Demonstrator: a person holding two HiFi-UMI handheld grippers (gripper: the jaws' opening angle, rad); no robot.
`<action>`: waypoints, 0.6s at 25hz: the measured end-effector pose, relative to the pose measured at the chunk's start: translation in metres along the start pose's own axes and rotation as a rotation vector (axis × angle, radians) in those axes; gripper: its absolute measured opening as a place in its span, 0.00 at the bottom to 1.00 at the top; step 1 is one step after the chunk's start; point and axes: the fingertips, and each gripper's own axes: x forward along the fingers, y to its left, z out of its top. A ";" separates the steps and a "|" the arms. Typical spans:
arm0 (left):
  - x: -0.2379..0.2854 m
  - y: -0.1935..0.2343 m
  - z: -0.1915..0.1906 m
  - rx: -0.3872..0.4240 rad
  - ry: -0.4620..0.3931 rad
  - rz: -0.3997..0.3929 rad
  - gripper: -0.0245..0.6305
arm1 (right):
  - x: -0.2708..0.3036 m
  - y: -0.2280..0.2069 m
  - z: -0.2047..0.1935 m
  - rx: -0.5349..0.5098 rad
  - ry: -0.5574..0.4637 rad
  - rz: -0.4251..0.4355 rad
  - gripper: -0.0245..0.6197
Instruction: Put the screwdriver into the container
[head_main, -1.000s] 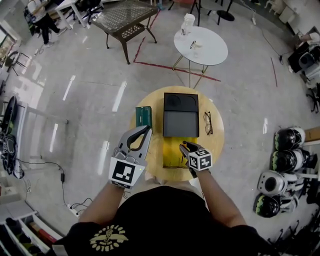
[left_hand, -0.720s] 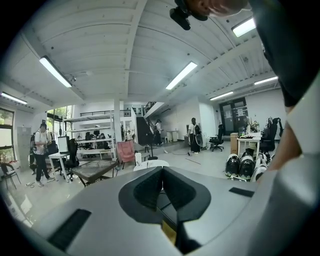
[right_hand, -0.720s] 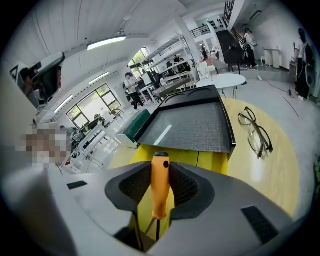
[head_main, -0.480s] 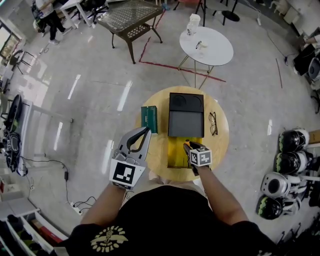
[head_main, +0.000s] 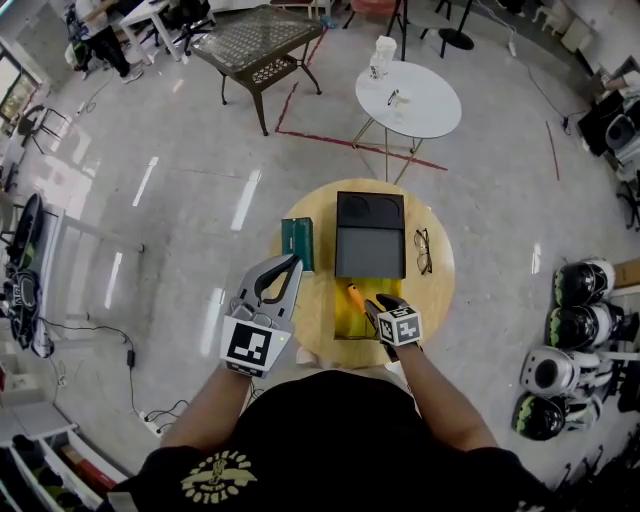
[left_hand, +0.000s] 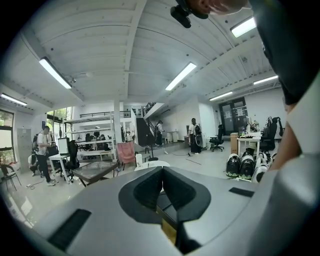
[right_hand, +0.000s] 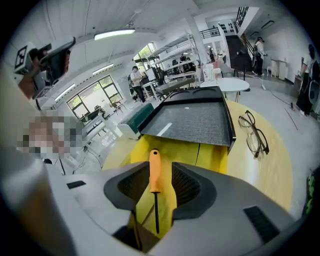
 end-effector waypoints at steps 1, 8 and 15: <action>0.000 0.003 0.000 0.002 0.002 0.010 0.07 | -0.005 0.003 0.003 -0.003 -0.018 0.006 0.28; -0.003 0.012 -0.003 -0.023 0.009 0.042 0.07 | -0.049 0.019 0.040 -0.054 -0.211 -0.039 0.06; -0.010 0.003 0.004 -0.083 -0.051 -0.029 0.07 | -0.101 0.039 0.087 -0.152 -0.385 -0.092 0.06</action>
